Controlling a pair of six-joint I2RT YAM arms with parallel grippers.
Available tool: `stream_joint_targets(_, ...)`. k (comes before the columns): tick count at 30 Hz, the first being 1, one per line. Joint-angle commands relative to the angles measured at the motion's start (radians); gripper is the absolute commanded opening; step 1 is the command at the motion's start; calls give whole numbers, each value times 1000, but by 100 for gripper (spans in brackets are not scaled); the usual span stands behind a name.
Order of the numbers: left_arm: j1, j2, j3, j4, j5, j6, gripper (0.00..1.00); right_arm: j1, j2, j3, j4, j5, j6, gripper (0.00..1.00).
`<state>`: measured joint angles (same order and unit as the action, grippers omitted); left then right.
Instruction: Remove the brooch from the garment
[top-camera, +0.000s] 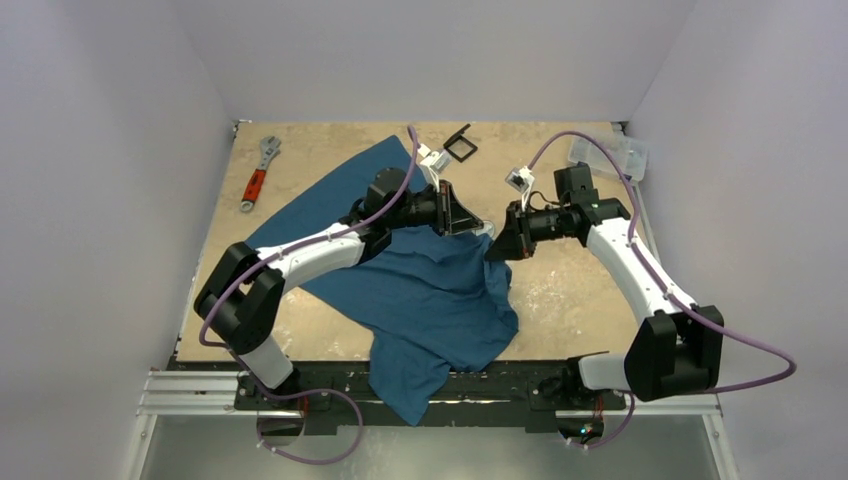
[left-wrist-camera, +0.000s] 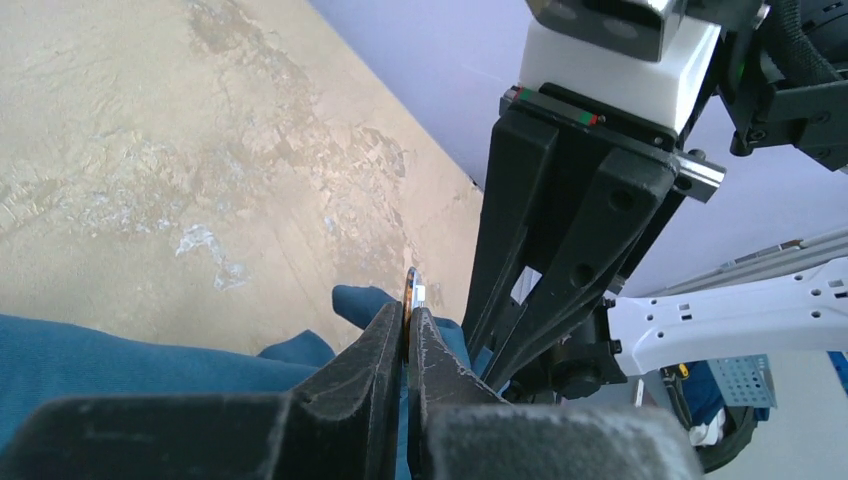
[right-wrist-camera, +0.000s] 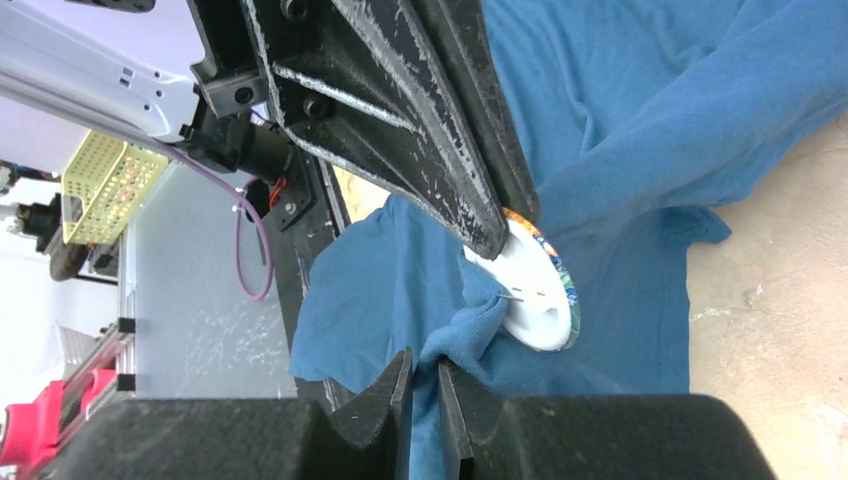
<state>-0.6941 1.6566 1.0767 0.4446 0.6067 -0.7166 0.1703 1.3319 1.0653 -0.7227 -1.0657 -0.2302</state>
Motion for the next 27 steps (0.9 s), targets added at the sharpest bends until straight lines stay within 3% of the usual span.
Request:
stream_joint_targets(1, -6, -12, 55, 74, -19, -50, 0, 3, -31, 53, -122, -33, -136, 19)
stream_joint_targets(4, -4, -19, 60, 81, 1, -49, 0, 0, -53, 87, -249, -37, -239, 24)
stream_joint_targets(11, -5, -31, 45, 137, 74, -16, 0, -92, -77, 259, -216, -37, -94, 26)
stream_joint_targets(16, -4, -40, 47, 155, 112, 23, 0, -102, -89, 223, -163, 40, -72, 27)
stream_joint_targets(27, -4, -46, 61, 187, 164, 12, 0, -104, -49, 217, -191, 35, -179, 27)
